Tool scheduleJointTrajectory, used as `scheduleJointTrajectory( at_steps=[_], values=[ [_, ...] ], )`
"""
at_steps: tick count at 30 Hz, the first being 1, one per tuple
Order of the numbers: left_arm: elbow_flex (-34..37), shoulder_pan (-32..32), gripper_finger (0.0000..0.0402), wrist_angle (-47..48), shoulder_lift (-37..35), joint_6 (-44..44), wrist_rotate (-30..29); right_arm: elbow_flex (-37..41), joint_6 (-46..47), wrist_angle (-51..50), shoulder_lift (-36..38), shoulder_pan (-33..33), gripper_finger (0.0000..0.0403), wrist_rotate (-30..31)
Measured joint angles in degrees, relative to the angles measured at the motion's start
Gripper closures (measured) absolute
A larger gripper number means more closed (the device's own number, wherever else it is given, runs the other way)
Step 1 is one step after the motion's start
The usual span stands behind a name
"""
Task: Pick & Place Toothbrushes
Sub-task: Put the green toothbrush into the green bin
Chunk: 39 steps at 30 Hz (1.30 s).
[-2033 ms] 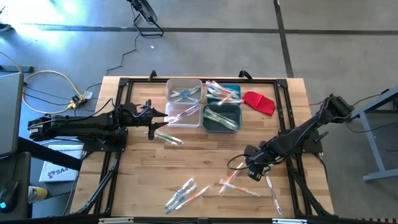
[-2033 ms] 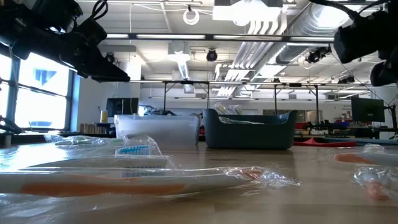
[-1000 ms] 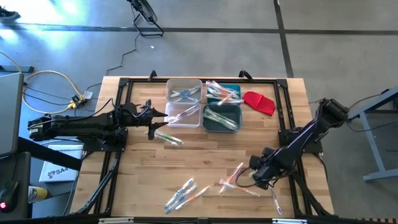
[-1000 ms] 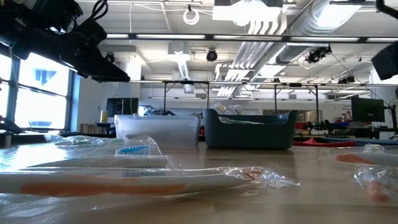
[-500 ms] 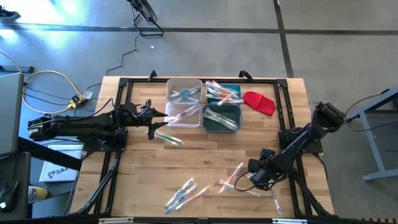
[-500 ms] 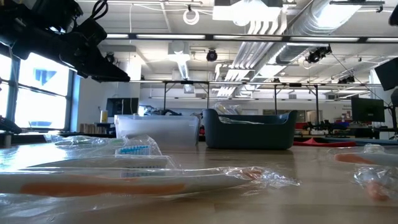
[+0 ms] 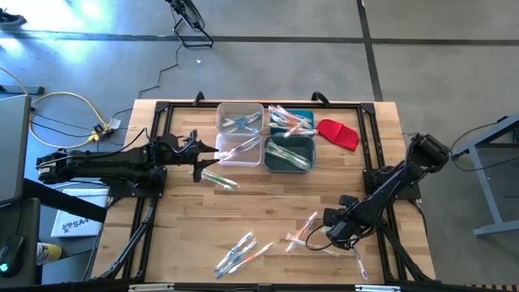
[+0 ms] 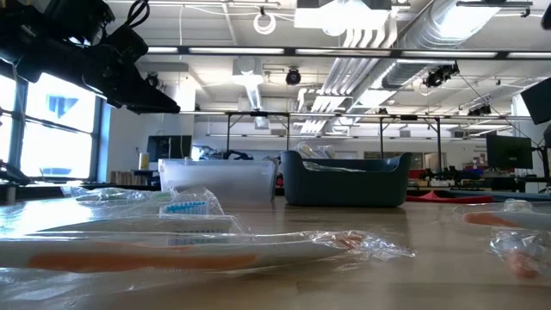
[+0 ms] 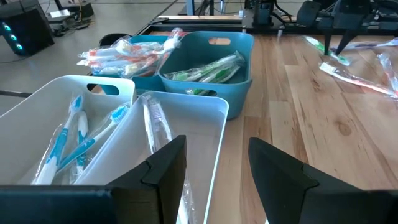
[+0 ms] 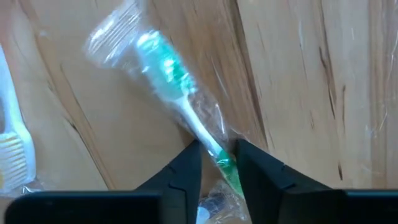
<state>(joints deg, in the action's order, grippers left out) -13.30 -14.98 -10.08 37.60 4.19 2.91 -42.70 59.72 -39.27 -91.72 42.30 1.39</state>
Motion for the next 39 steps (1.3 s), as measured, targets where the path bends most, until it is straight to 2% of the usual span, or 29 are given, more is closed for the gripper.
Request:
scheduleJointTrajectory(
  at_steps=[13,20,29,39],
  values=[
    [0.0,0.0,0.0231,0.0,0.0,0.0,0.0,0.0,0.0,-0.3,0.0,0.0,0.0390,0.3],
    [0.0,0.0,0.0231,0.0,0.0,0.0,0.0,0.2,0.3,-1.3,0.8,0.0,0.0390,1.1],
    [0.0,0.0,0.0231,0.0,0.0,0.0,0.0,0.5,3.2,-5.0,6.8,-2.3,0.0394,9.7],
    [0.0,0.0,0.0231,0.0,0.0,0.0,0.0,0.4,0.0,-6.1,11.5,-6.8,0.0402,11.5]
  ],
)
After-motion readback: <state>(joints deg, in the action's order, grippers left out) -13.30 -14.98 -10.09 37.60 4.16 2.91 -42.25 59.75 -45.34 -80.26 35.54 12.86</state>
